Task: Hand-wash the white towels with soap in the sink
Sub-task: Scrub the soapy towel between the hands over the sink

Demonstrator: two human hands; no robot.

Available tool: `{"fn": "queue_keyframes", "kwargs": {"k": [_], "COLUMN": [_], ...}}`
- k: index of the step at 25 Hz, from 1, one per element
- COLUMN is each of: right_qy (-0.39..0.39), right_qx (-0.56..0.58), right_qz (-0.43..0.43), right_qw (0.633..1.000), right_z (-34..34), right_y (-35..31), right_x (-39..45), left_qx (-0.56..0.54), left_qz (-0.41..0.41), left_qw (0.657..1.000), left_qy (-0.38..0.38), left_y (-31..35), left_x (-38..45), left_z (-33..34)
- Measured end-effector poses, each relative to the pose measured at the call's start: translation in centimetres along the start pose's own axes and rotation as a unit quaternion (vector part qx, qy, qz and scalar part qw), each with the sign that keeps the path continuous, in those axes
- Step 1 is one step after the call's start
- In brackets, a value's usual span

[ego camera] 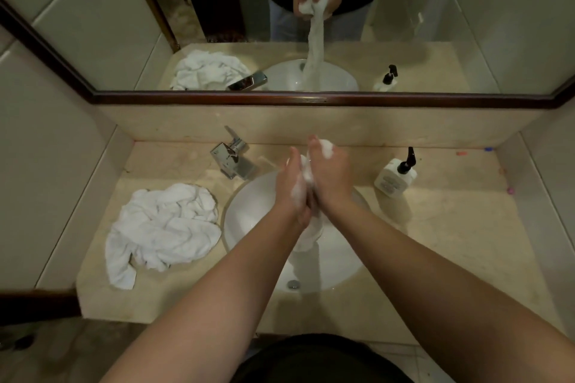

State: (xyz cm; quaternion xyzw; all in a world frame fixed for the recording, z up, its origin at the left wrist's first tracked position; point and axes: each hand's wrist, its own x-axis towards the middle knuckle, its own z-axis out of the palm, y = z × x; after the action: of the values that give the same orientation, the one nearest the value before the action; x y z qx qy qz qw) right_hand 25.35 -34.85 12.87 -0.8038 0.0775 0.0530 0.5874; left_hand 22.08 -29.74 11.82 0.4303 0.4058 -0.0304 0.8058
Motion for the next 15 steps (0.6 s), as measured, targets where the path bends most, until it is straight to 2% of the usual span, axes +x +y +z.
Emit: {"fn": "queue_keyframes", "kwargs": {"k": [2, 4, 5, 7, 9, 10, 11, 13, 15], "right_qy": [-0.053, -0.097, -0.092, -0.044, -0.025, -0.044, -0.074, -0.134, -0.099], "right_qx": [-0.012, -0.020, -0.025, -0.016, -0.032, -0.035, -0.038, -0.041, -0.033], "right_qz": [-0.021, -0.037, -0.035, 0.008, 0.036, 0.020, -0.011, -0.040, -0.027], "right_qw": [0.998, 0.994, 0.995, 0.999, 0.999, 0.998, 0.996, 0.989, 0.994], "right_z": [0.0, -0.4, -0.4, -0.1, 0.2, 0.2, 0.0, -0.4, -0.6], "right_y": [0.2, 0.5, 0.3, -0.5, -0.8, -0.6, -0.2, 0.4, 0.4], "right_x": [-2.5, -3.6, -2.7, 0.6, 1.2, 0.2, -1.0, -2.2, 0.2], "left_qx": [-0.021, 0.016, 0.068, 0.227, 0.279, 0.250, 0.161, 0.022, 0.034], "left_qz": [0.011, 0.041, 0.062, 0.122, 0.156, 0.148, 0.111, 0.016, 0.017], "left_qw": [0.999, 0.997, 0.994, 0.966, 0.944, 0.953, 0.978, 1.000, 0.999], "left_qy": [0.049, 0.064, 0.051, 0.029, 0.082, 0.087, 0.072, 0.004, -0.029], "left_y": [0.7, 1.0, 0.9, 0.5, 0.7, 1.1, 1.5, 0.8, -0.5], "left_x": [1.6, 2.4, 2.3, 1.7, 2.0, 2.5, 2.7, 3.0, 2.7], "left_z": [-0.6, -1.2, -1.1, -0.3, 0.1, -0.1, -0.4, -0.6, 0.2]}}
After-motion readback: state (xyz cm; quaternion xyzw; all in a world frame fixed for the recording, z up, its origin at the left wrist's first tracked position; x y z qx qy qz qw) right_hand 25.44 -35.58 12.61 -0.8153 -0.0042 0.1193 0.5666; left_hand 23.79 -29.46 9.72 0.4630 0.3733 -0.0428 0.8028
